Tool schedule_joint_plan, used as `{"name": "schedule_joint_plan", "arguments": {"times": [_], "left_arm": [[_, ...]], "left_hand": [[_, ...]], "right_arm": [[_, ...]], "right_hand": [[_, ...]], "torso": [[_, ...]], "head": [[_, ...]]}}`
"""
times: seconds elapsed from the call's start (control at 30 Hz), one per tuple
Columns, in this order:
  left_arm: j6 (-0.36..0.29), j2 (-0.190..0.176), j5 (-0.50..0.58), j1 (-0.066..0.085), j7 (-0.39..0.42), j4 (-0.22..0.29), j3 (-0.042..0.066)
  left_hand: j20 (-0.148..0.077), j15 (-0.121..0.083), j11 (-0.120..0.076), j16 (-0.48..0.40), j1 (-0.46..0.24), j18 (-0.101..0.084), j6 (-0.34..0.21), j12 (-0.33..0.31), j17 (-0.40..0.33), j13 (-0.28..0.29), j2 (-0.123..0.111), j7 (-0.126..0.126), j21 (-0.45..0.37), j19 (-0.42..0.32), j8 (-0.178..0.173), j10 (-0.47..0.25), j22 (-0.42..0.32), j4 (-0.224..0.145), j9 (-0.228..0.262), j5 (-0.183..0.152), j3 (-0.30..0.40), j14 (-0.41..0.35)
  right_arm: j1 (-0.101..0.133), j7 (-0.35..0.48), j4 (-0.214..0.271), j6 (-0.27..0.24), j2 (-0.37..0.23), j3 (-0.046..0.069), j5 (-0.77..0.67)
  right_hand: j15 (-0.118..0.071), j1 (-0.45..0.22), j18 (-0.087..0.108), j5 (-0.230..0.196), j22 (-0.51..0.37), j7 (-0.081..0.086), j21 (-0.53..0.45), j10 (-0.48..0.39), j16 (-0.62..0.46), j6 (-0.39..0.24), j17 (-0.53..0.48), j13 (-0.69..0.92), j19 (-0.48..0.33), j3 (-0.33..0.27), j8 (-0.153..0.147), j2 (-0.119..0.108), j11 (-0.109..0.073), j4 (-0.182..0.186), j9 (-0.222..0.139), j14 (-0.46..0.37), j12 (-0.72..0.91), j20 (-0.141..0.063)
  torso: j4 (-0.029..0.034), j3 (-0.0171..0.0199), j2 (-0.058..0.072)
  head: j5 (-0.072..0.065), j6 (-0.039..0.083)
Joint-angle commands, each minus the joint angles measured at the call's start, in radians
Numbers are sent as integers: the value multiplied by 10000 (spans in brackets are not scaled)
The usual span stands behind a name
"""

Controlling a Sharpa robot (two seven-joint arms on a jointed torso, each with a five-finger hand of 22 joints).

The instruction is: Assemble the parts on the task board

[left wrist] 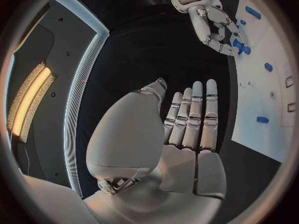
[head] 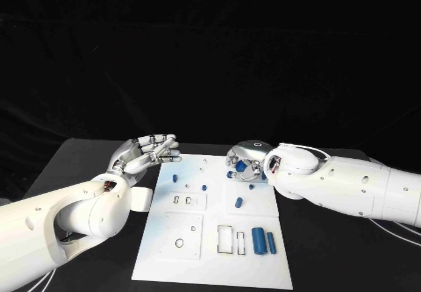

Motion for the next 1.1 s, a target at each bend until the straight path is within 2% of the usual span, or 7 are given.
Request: {"name": "schedule_joint_plan", "arguments": {"times": [0.03, 0.1, 0.37, 0.5, 0.97, 1.1], "left_arm": [[224, -1, -55, 47, 21, 39, 14], [227, -5, -55, 51, 17, 39, 14], [226, -21, -55, 62, -3, 32, 15], [225, -21, -55, 64, -10, 28, 15], [221, -54, -55, 93, -32, 51, 16], [220, -64, -55, 106, -40, 55, 16]], "left_hand": [[9, 61, 13, 16, -100, 111, -7, -45, 14, -10, -18, 175, 31, 29, -51, 35, 14, 12, -16, -27, 5, -38], [9, 61, 13, 16, -100, 111, -7, -45, 14, -10, -18, 175, 31, 29, -51, 35, 14, 12, -16, -27, 5, -38], [9, 63, 15, 12, -108, 109, -13, -56, 19, -11, -21, 177, 38, 24, -57, 30, 18, 11, -19, -27, 3, -45], [9, 63, 15, 12, -108, 109, -13, -56, 19, -11, -21, 177, 38, 24, -57, 30, 18, 11, -19, -27, 3, -45], [9, 66, 18, 7, -116, 108, -17, -70, 24, -11, -21, 178, 44, 18, -64, 23, 21, 10, -23, -27, 3, -53], [9, 66, 18, 7, -116, 108, -17, -70, 24, -11, -21, 178, 44, 18, -64, 23, 21, 10, -23, -27, 3, -53]], "right_arm": [[-9, -286, -28, 499, 28, 3, -558], [-12, -298, -36, 516, 37, 3, -580], [-24, -301, -60, 476, 67, 2, -622], [-33, -276, -56, 380, 86, 2, -615], [-55, -279, -142, 379, 168, 2, -595], [-61, -318, -164, 477, 181, 2, -609]], "right_hand": [[91, 26, -155, 84, 106, 21, 117, -44, 99, -14, 52, 20, 107, -4, 49, -42, 16, 70, 18, 394, 70, -13], [93, 35, -165, 103, 175, 21, 164, -35, 137, 11, 84, 30, 125, 13, 62, -35, 16, 83, 25, 395, 88, -7], [66, 122, -237, 136, 620, -39, 449, 104, 337, 192, 283, 79, 285, 183, 148, 47, -35, 128, 75, 415, 203, -9], [11, 189, -286, 46, 904, -132, 625, 285, 450, 354, 395, 110, 401, 362, 215, 136, -111, 153, 125, 430, 295, -40], [-34, 183, -318, -20, 1092, -190, 742, 428, 538, 482, 475, 123, 469, 516, 255, 185, -171, 206, 188, 440, 342, -83], [-48, 206, -330, -14, 1155, -208, 779, 472, 564, 510, 500, 129, 494, 572, 262, 203, -191, 203, 206, 443, 356, -95]], "torso": [[33, 16, 56], [49, 21, 64], [92, -5, 87], [120, -14, 98], [174, -41, 157], [182, -48, 147]], "head": [[-20, -12], [-36, -13], [-66, -6], [-74, -19], [-97, -44], [-106, -84]]}}
